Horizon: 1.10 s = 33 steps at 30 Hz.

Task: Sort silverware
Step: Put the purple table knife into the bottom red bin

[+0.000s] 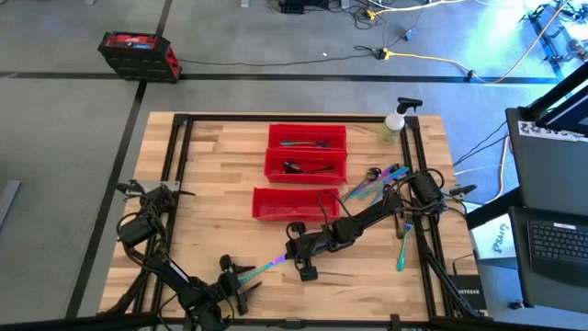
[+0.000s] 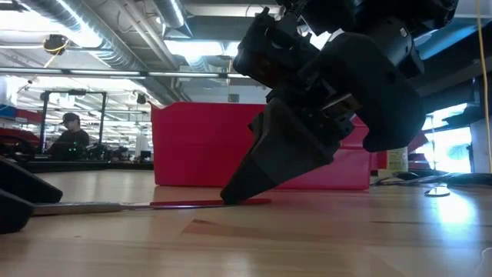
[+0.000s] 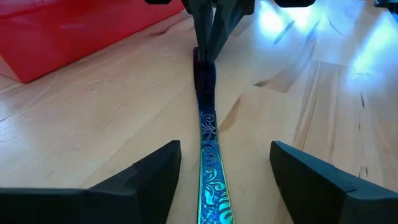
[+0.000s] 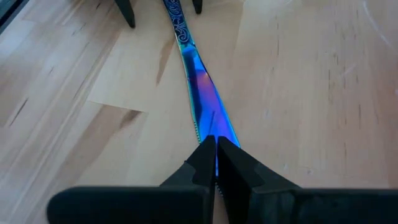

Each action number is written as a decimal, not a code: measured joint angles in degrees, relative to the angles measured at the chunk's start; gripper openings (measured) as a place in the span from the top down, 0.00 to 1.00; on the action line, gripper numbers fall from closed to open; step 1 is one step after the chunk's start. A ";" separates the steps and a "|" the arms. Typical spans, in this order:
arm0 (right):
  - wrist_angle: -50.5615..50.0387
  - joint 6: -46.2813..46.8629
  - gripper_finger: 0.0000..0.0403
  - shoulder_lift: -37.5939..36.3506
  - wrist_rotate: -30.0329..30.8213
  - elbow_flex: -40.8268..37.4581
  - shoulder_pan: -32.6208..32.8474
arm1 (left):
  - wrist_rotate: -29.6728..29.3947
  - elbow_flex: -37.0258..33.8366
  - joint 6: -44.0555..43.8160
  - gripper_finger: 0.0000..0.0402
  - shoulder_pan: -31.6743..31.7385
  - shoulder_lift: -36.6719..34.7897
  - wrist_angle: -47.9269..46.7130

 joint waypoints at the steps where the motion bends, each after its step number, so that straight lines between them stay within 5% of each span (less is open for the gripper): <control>1: 0.00 0.00 1.00 0.00 0.01 0.00 0.00 | 0.00 0.00 0.01 0.41 0.00 0.00 -0.01; 11: 0.02 -0.02 1.00 0.00 0.01 -0.02 0.00 | -0.33 -0.02 -0.41 0.70 0.04 0.02 -0.38; 33: 0.48 -0.07 1.00 -0.02 -0.73 -0.02 0.08 | 1.24 0.04 0.88 0.91 0.13 -0.09 -0.08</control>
